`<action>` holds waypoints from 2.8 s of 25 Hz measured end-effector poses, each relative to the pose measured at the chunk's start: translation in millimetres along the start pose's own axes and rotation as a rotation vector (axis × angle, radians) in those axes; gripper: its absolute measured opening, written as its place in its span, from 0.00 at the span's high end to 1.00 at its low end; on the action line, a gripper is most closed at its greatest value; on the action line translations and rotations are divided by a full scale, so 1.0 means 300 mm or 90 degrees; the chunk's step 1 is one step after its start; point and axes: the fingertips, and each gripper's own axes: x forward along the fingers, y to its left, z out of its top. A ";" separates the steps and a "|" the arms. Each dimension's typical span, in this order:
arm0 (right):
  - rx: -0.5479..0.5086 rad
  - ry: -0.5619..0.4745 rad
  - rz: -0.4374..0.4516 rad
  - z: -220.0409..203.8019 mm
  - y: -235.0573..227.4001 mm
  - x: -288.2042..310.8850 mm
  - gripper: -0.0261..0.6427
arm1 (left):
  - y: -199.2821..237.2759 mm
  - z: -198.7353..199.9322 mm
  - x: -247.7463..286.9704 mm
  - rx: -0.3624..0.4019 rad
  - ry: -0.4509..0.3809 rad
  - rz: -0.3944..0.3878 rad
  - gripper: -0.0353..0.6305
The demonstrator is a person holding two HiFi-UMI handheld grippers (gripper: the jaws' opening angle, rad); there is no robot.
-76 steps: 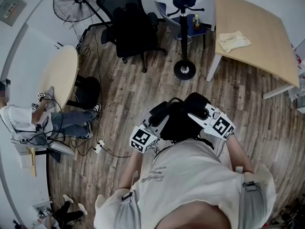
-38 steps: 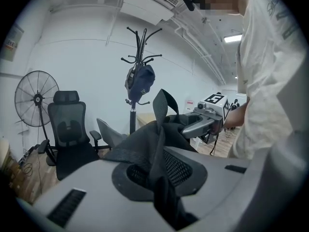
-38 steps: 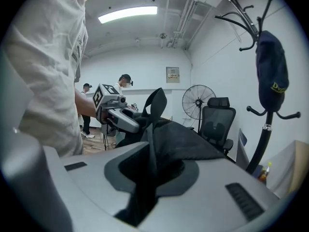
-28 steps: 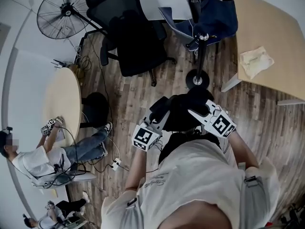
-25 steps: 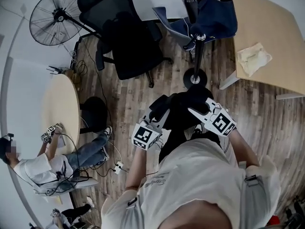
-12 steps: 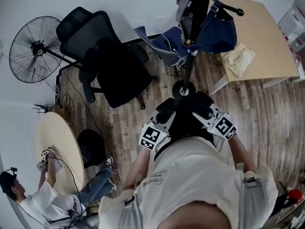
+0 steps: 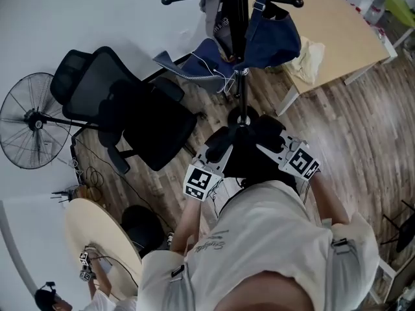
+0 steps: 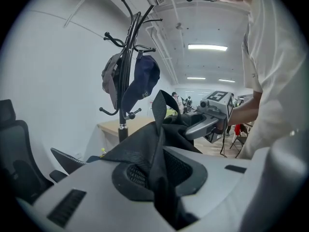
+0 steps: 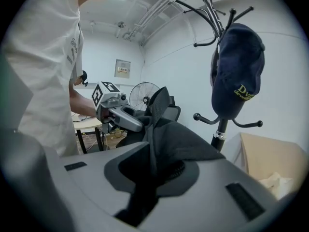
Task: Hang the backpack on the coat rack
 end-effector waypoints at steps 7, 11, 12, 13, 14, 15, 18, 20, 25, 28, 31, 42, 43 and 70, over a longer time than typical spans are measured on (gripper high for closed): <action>0.020 -0.013 -0.011 -0.017 -0.108 0.029 0.89 | 0.085 0.029 0.093 0.019 0.022 -0.034 0.86; 0.015 -0.019 -0.006 -0.027 -0.166 0.068 0.89 | 0.138 0.031 0.121 0.008 0.036 -0.033 0.86; 0.014 -0.021 -0.004 -0.027 -0.178 0.076 0.89 | 0.150 0.034 0.129 0.007 0.037 -0.031 0.86; 0.012 -0.021 -0.002 -0.028 -0.191 0.080 0.89 | 0.161 0.037 0.139 0.005 0.037 -0.030 0.86; 0.011 -0.021 -0.001 -0.030 -0.205 0.083 0.89 | 0.172 0.040 0.150 0.003 0.036 -0.029 0.86; 0.010 -0.021 0.000 -0.032 -0.220 0.088 0.89 | 0.183 0.042 0.163 0.001 0.036 -0.028 0.86; 0.003 -0.018 -0.001 -0.045 -0.266 0.110 0.90 | 0.222 0.043 0.202 -0.001 0.037 -0.022 0.86; 0.007 -0.014 0.000 -0.056 -0.290 0.122 0.89 | 0.241 0.039 0.223 -0.004 0.039 -0.023 0.86; 0.018 -0.002 -0.012 -0.062 -0.337 0.148 0.89 | 0.287 0.036 0.254 -0.009 0.042 -0.029 0.86; 0.031 0.001 -0.020 -0.087 -0.358 0.169 0.89 | 0.315 0.022 0.286 -0.006 0.046 -0.046 0.86; 0.060 0.009 -0.035 -0.123 -0.366 0.194 0.89 | 0.338 -0.012 0.310 -0.003 0.055 -0.066 0.86; 0.159 0.043 -0.093 -0.197 -0.427 0.224 0.88 | 0.395 -0.053 0.397 0.008 0.089 -0.141 0.85; 0.170 0.043 -0.097 -0.207 -0.429 0.228 0.88 | 0.396 -0.064 0.403 0.010 0.096 -0.146 0.85; 0.290 0.050 -0.179 -0.369 -0.542 0.214 0.74 | 0.460 -0.121 0.529 -0.046 0.086 -0.203 0.76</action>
